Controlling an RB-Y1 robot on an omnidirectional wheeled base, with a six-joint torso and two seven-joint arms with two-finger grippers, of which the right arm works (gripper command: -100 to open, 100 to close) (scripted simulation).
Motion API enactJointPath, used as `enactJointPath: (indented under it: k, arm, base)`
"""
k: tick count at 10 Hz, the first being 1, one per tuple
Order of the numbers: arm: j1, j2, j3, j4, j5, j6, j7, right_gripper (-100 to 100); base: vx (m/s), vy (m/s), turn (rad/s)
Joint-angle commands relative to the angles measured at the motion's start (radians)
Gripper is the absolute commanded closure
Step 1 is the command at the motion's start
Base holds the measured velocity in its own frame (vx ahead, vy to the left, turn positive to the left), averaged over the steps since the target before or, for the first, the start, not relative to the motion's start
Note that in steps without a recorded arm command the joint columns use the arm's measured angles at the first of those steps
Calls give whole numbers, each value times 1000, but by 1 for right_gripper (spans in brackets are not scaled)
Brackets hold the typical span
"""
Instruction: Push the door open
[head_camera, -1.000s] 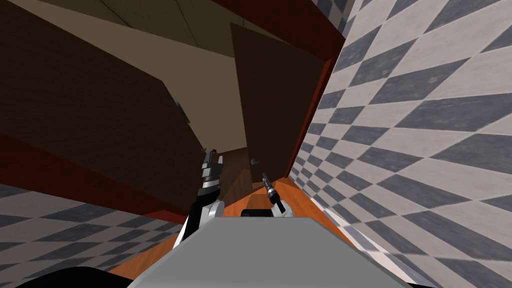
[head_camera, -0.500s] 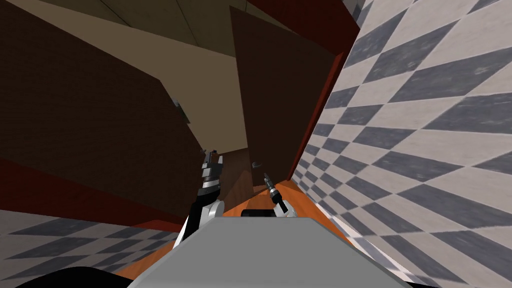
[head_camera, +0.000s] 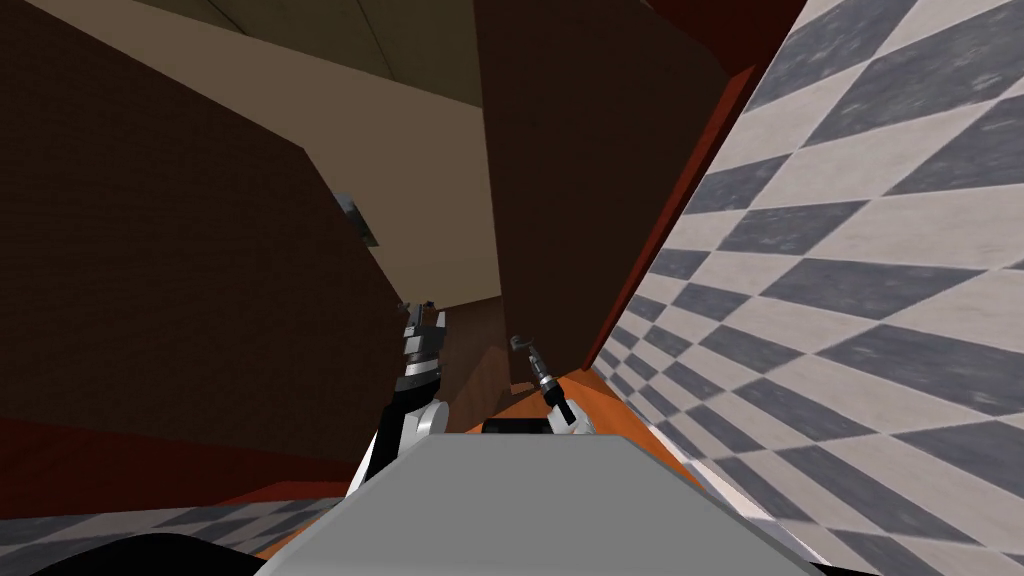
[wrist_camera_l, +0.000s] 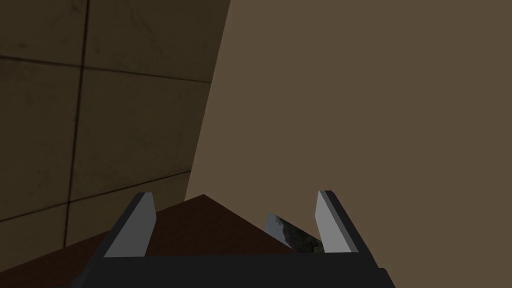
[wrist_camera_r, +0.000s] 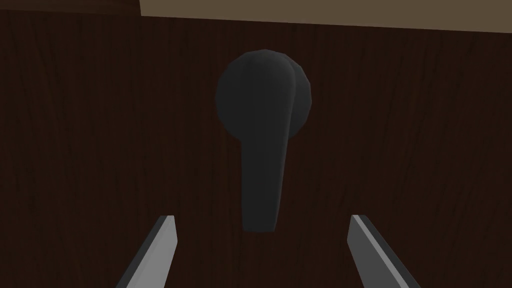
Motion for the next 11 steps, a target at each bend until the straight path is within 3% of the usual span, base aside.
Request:
enactJointPath:
  k: [1,3,4,5,10,11]
  arm:
    - [-4,13,-4,6,-2,-1,2,-100]
    - [-7,41,-8,10,-4,-1,4,-100]
    - [-5,34,-7,6,-3,2,4,-100]
    - [-5,34,-7,6,-3,2,4,100]
    - [-5,34,-7,6,-3,2,4,100]
    - [-4,24,-17,8,-8,4,7,100]
  base:
    - [172,87,27]
    - [185,84,21]
    - [86,31,3]
    - [-12,-2,-4]
    - [-16,-6,1]
    - [74,35,-17]
